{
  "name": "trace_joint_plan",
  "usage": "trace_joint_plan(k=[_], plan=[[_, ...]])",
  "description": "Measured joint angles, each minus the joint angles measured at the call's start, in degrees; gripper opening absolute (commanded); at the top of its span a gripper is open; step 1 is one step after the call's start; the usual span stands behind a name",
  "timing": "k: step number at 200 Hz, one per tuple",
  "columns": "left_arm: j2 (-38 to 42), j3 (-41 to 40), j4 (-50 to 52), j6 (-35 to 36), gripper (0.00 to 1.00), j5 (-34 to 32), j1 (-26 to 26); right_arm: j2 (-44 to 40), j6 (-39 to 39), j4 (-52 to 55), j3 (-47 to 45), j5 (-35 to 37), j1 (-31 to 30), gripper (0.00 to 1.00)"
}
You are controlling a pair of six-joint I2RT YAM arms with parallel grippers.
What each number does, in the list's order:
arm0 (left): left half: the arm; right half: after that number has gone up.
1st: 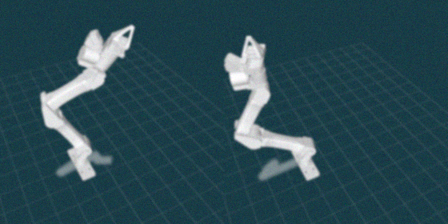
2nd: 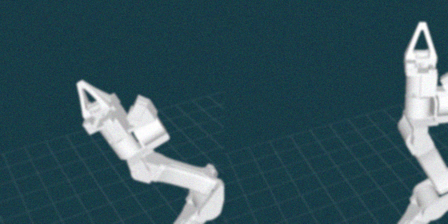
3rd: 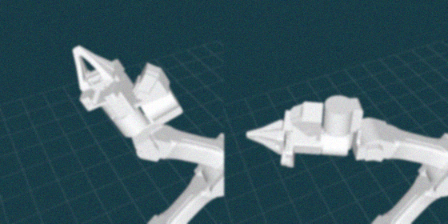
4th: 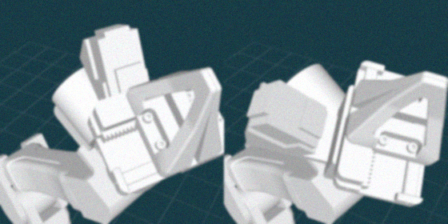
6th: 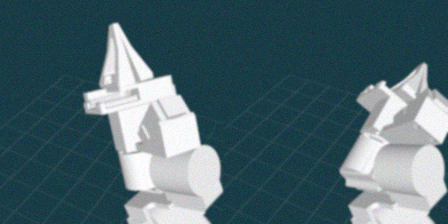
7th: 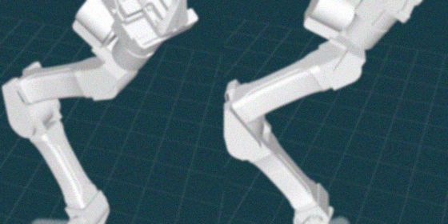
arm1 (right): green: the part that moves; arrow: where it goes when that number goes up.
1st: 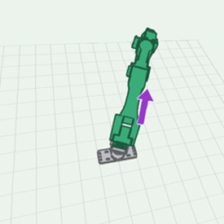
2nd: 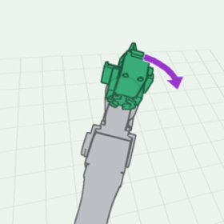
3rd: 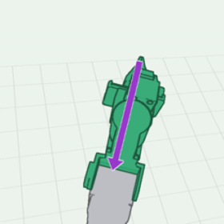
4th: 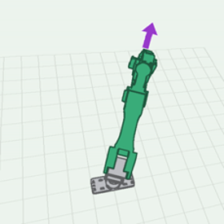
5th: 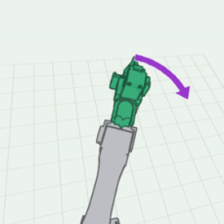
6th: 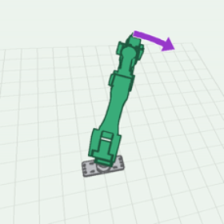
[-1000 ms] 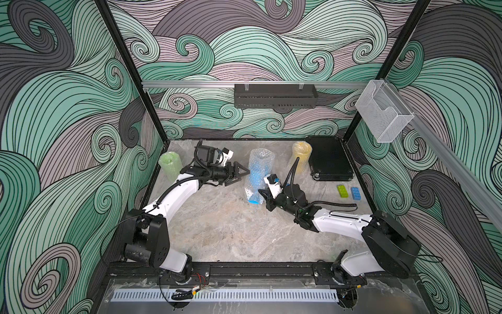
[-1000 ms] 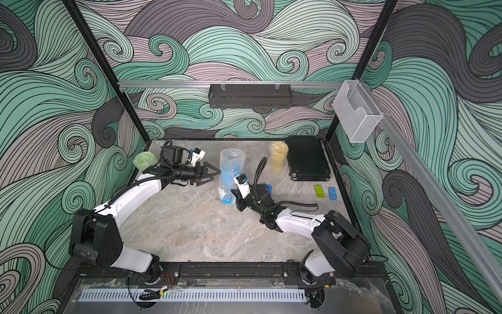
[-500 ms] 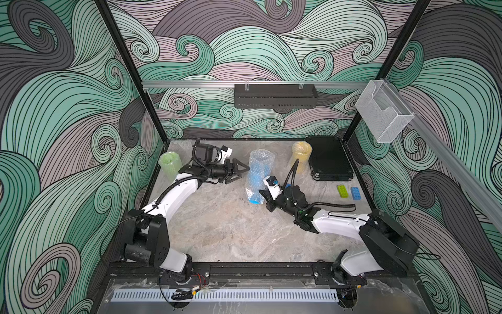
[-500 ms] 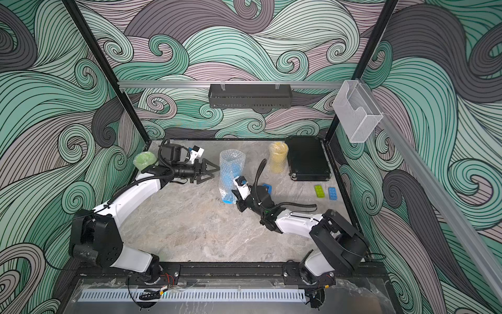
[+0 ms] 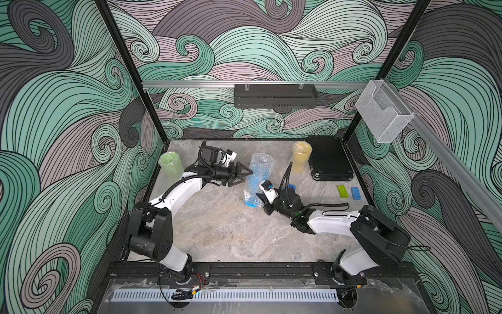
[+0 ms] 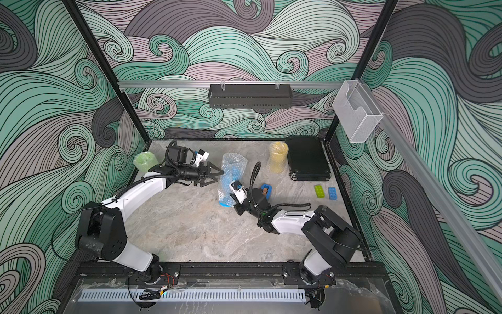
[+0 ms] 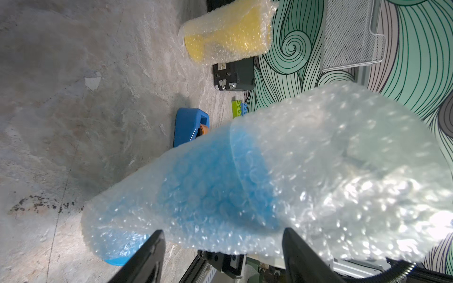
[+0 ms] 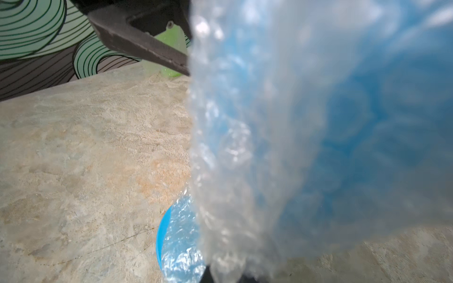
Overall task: Wrap wine glasses in bubble wrap
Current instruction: Wrap the wine glass in bubble wrap.
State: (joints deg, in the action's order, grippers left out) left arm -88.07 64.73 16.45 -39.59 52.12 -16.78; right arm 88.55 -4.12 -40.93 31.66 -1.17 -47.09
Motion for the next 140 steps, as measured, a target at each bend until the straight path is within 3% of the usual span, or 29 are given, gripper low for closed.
trace_joint_plan(k=[68, 140], plan=[[2.2, 0.0, 0.4, 0.0, 0.76, -0.9, 1.3, 0.2, -2.1, -2.7, -1.3, 1.4, 0.0, 0.00], [-2.4, 0.9, 1.1, 0.3, 0.73, -1.6, 0.8, 1.4, -4.0, -3.3, -1.6, 1.4, -0.1, 0.00]])
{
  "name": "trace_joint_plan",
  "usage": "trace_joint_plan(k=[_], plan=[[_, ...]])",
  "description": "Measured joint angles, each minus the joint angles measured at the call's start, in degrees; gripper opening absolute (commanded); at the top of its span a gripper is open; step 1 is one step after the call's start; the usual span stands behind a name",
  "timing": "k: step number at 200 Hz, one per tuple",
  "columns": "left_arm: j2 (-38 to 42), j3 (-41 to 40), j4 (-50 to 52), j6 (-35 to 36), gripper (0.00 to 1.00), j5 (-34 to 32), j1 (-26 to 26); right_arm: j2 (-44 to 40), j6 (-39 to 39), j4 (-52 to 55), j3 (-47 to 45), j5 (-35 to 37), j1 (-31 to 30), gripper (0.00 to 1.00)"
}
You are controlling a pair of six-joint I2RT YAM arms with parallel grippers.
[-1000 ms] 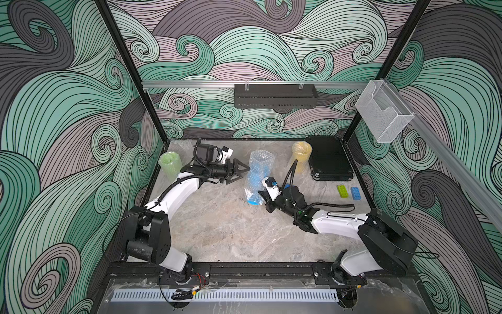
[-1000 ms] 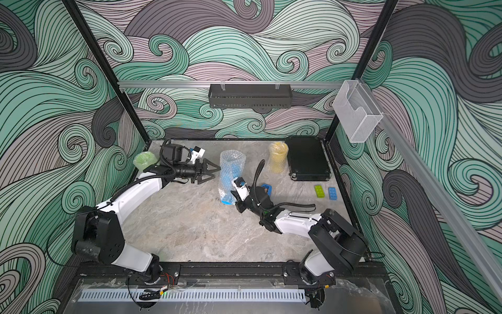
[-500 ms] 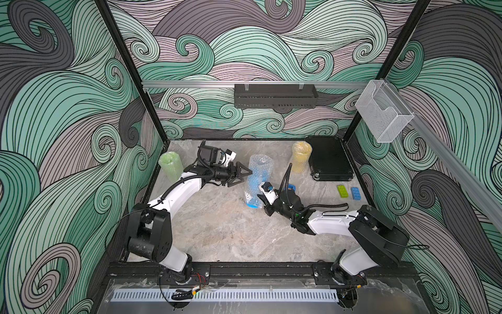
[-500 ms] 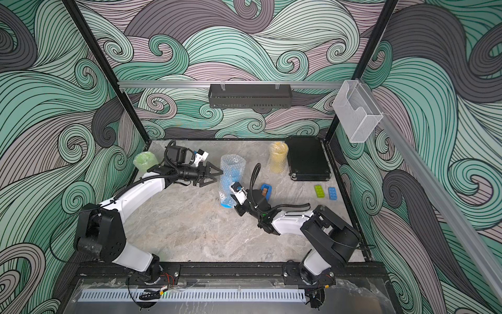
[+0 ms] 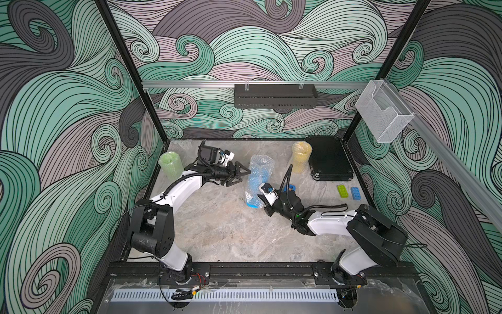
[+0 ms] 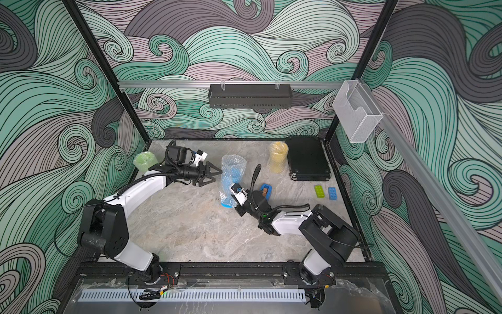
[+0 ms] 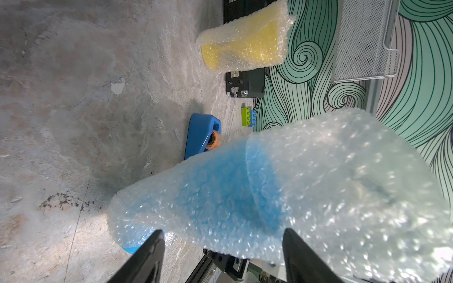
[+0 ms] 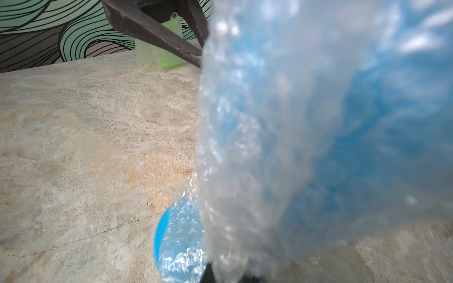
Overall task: Wrap wine glasses in bubble wrap
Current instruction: Wrap the wine glass in bubble wrap.
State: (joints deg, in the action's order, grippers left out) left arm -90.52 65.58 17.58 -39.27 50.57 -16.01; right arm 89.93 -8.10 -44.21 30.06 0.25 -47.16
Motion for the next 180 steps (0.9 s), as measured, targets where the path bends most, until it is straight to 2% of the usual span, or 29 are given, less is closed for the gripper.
trace_joint_plan(k=[54, 115, 148, 180], plan=[[-0.1, 0.0, 2.4, 2.3, 0.73, -0.3, -1.7, 1.2, -1.4, -0.2, 0.0, 0.3, -0.5, 0.00], [3.5, 1.3, 0.9, -0.6, 0.79, 0.1, 4.6, 1.3, -2.0, -0.7, 0.0, 0.8, -0.5, 0.00], [2.8, 1.8, -0.5, -1.7, 0.79, 1.9, 2.6, 1.6, -2.2, -0.7, 0.0, 0.9, -0.5, 0.00], [1.3, 1.8, 0.4, 0.7, 0.77, 2.4, -1.0, 1.7, -2.4, -0.7, 0.0, 0.9, -0.5, 0.00]])
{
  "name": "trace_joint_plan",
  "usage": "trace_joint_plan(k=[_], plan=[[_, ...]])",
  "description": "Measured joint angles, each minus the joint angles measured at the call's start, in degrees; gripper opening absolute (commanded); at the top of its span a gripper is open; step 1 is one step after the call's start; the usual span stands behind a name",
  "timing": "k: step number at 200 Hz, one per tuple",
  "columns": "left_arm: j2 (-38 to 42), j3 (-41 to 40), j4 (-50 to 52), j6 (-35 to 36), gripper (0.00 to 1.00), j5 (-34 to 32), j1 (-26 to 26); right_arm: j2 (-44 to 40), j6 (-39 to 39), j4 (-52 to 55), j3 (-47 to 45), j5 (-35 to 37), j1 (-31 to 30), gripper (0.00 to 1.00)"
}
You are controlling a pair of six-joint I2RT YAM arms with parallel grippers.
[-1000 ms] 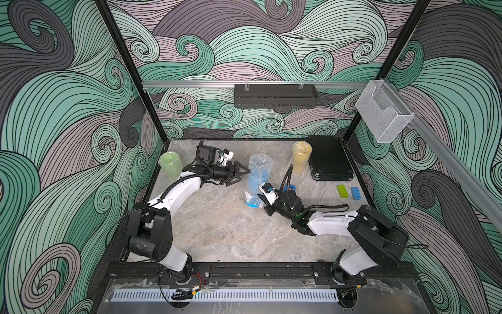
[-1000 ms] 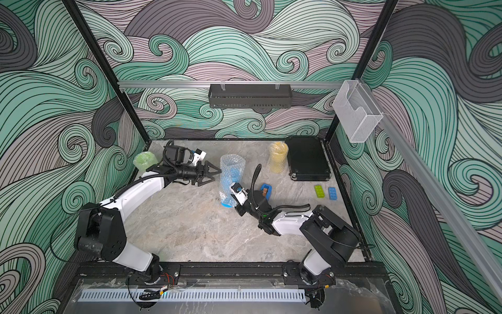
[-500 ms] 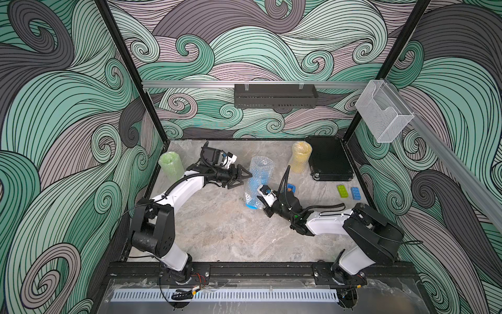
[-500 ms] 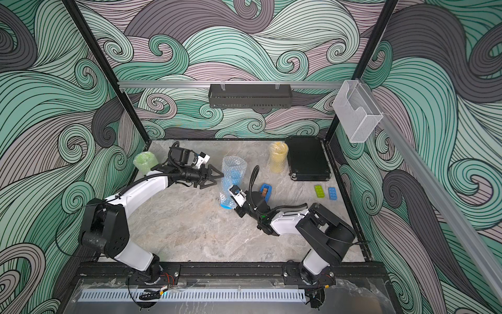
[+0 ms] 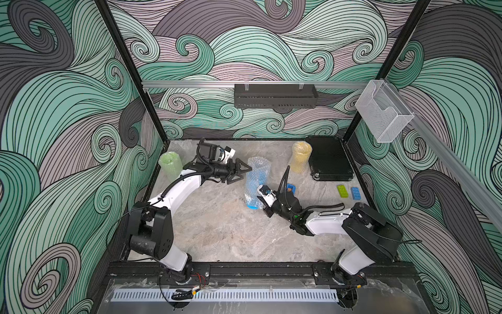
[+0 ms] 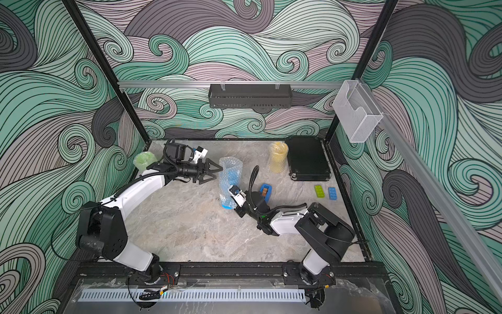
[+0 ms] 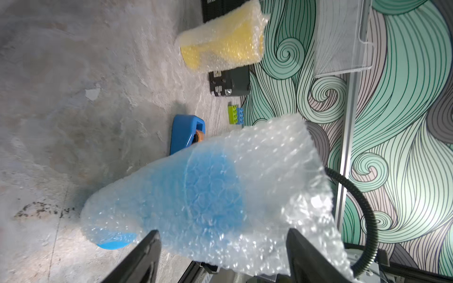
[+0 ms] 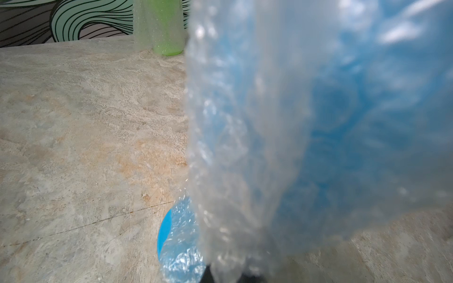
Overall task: Wrap wine glasses in bubble wrap
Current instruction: Wrap the wine glass in bubble wrap.
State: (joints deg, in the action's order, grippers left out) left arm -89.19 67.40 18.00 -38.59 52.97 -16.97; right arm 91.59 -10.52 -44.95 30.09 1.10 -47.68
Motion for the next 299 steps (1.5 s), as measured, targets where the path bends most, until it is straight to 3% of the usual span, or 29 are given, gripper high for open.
trace_joint_plan(k=[137, 149, 173, 197, 240, 299], plan=[[-4.0, -3.8, 2.8, 7.8, 0.58, -4.4, -2.8, 7.6, -7.9, -4.8, 0.6, 4.6, -4.7, 0.00], [-3.2, -4.6, 2.8, 8.4, 0.57, -4.5, -2.9, 8.9, -8.6, -6.4, 0.6, 5.9, -5.6, 0.11], [-2.1, -6.1, 2.5, 9.7, 0.56, -4.9, -3.2, 9.7, -9.0, -7.4, 0.5, 7.5, -6.5, 0.20], [-1.9, -7.4, 3.0, 11.2, 0.56, -6.8, -3.6, 9.2, -9.2, -7.1, -0.5, 8.2, -6.7, 0.44], [-3.3, -9.1, 6.3, 13.4, 0.56, -11.9, -4.0, -3.3, -5.9, 3.0, -2.1, 8.5, -6.7, 0.62], [-4.5, -8.2, 9.5, 13.6, 0.48, -15.4, -4.2, -25.6, 3.8, 20.2, -1.2, 3.3, -2.1, 0.59]])
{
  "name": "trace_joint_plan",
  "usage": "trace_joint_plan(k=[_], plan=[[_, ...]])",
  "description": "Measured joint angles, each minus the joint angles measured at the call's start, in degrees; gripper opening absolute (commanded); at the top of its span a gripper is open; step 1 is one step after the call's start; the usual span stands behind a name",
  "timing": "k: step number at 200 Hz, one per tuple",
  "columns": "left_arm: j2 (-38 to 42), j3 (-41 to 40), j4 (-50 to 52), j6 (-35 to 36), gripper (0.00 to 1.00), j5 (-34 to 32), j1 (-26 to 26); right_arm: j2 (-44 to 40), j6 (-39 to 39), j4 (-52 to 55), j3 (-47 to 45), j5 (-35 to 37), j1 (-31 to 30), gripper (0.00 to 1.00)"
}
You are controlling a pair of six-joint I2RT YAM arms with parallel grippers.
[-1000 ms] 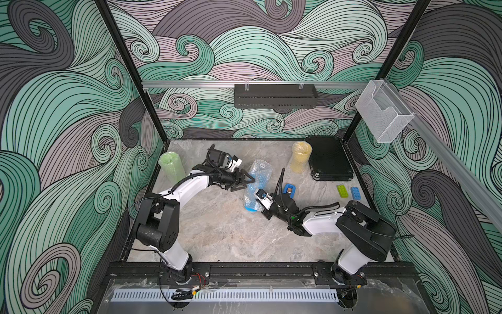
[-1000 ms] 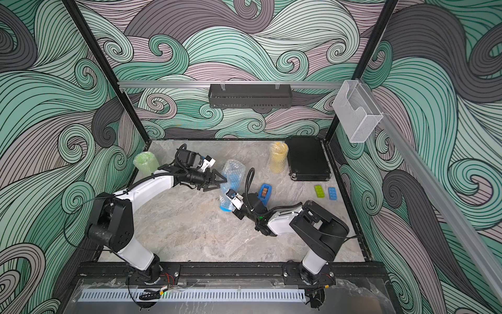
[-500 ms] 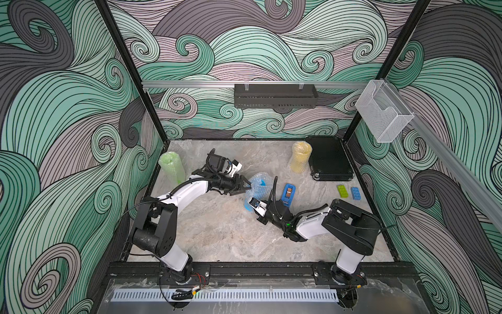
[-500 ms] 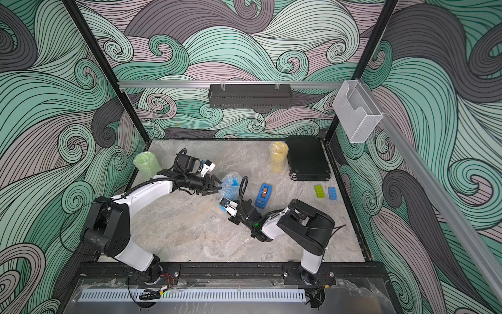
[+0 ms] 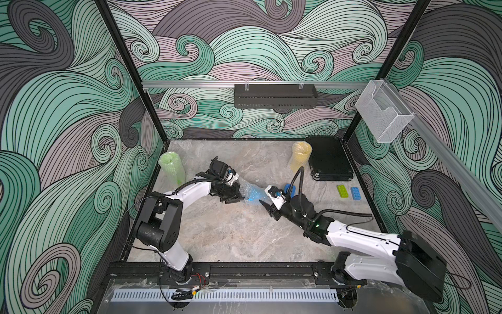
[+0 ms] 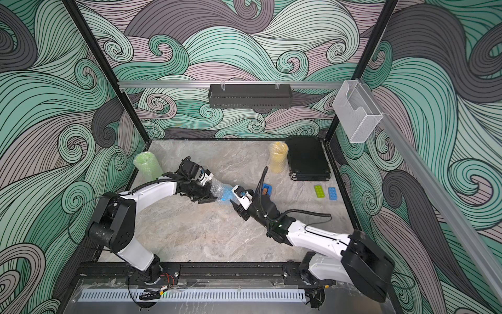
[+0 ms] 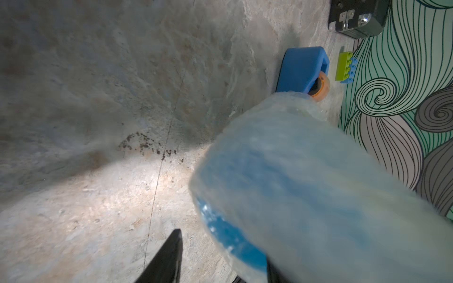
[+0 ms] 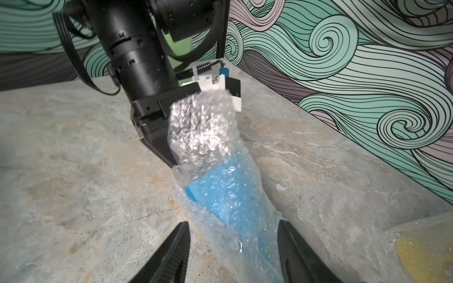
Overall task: Wrap wine glasses in bubble wrap
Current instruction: Wrap the wine glass in bubble wrap.
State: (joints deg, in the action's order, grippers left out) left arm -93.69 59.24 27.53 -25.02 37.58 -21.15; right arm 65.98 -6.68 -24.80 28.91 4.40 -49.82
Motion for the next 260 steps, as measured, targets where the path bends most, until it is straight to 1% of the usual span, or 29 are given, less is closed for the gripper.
trace_joint_plan(k=[16, 23, 65, 85, 99, 118, 146, 159, 180, 193, 204, 223, 260], plan=[[0.0, 1.3, 0.0, -0.2, 0.40, -0.1, 0.0, -1.5, 2.8, 4.9, 1.9, -1.2, 1.9, 0.58], [0.0, 1.7, 0.0, -0.2, 0.39, -0.1, 0.0, -1.5, 4.1, 7.0, 3.1, -1.6, 2.3, 0.59], [-1.1, 1.9, 0.0, -0.1, 0.39, -0.4, 0.0, 1.9, 11.7, 16.9, 11.7, -3.4, 3.1, 0.59], [-1.1, 1.9, -0.1, 0.0, 0.39, -0.9, 0.0, 3.4, 14.5, 21.9, 14.8, -4.0, 4.7, 0.61], [-1.1, 1.9, -0.1, 0.0, 0.39, -1.0, 0.0, 3.7, 16.7, 24.9, 15.7, -5.7, 6.7, 0.63], [-1.1, 1.9, -0.1, 0.0, 0.39, -1.0, -0.1, 3.7, 20.2, 29.2, 15.8, -8.4, 10.9, 0.72], [-1.3, 1.9, -0.1, 0.1, 0.39, -1.1, -0.1, 3.7, 25.1, 34.4, 15.2, -11.1, 16.4, 0.72], [-1.4, 1.8, 0.0, 0.5, 0.42, -1.6, -0.1, 3.7, 27.1, 35.9, 14.7, -11.8, 16.9, 0.70], [-0.7, 0.6, 0.0, 2.1, 0.56, -3.9, -0.1, 4.7, 30.4, 37.0, 14.6, -12.9, 16.9, 0.63], [1.0, -1.5, 0.4, 4.1, 0.61, -6.8, -0.1, 6.1, 32.2, 37.9, 14.7, -13.3, 16.9, 0.59], [3.2, -3.4, 1.0, 5.6, 0.62, -10.0, -0.1, 7.7, 33.3, 39.5, 15.3, -13.3, 16.9, 0.57], [7.0, -6.0, 2.1, 8.7, 0.64, -14.4, 0.5, 10.9, 34.7, 42.5, 17.1, -13.4, 16.9, 0.57], [11.2, -7.3, 2.9, 12.9, 0.66, -18.4, 3.3, 13.8, 35.9, 46.2, 20.3, -13.3, 16.9, 0.57]])
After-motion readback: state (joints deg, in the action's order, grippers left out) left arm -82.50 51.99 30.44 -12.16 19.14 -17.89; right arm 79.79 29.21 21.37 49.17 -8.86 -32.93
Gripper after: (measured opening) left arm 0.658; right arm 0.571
